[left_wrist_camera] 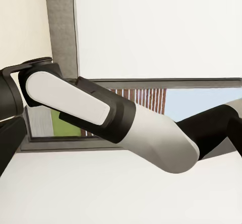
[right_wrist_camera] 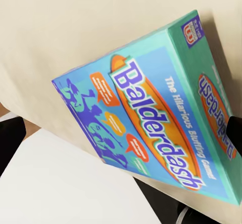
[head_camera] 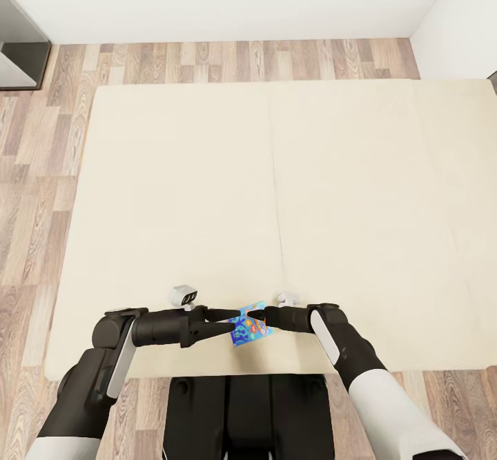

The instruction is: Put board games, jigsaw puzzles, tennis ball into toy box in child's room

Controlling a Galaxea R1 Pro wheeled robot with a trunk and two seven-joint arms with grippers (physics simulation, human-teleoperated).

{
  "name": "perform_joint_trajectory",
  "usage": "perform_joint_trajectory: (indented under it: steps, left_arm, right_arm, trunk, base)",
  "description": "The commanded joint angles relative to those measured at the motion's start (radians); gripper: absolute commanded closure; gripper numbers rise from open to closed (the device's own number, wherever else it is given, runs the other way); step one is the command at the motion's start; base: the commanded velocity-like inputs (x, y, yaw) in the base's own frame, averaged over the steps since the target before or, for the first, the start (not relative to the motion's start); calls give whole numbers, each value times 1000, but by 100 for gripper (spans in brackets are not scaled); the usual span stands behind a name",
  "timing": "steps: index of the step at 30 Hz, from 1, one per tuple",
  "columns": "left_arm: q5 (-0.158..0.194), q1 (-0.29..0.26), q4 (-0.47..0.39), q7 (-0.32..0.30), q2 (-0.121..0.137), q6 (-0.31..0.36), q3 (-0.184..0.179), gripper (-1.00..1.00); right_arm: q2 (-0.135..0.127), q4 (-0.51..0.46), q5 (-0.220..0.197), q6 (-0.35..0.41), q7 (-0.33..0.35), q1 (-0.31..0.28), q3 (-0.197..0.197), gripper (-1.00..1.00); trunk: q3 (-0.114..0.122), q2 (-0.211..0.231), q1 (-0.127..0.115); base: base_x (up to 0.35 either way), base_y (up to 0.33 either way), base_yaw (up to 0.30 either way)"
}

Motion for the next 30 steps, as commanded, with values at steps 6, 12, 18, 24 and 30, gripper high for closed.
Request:
perform_joint_trajectory:
  steps: [6,12,18,24,30]
  left_arm:
    - [0,0,0,-3,0,11,0,-100]
    - [0,0,0,-3,0,10,0,-100]
    - [0,0,0,-3,0,10,0,-100]
    - [0,0,0,-3,0,11,0,-100]
    - [0,0,0,-3,0,11,0,-100]
  right_arm:
    - [0,-1,-1,5,1,0,0,-100]
    - [0,-1,-1,5,1,0,0,-100]
    - [0,-1,-1,5,1,0,0,-100]
    - [0,-1,-1,5,1,0,0,-100]
    - [0,-1,-1,5,1,0,0,-100]
  trunk:
    - [-1,-1,1]
    - [-1,-1,1]
    - [-1,-1,1]
    - [-1,-1,1]
    - [-1,-1,1]
  base:
    - [-33,0,0]
    - [-55,0,0]
    - [-5,0,0]
    - [-13,0,0]
    - [-24,0,0]
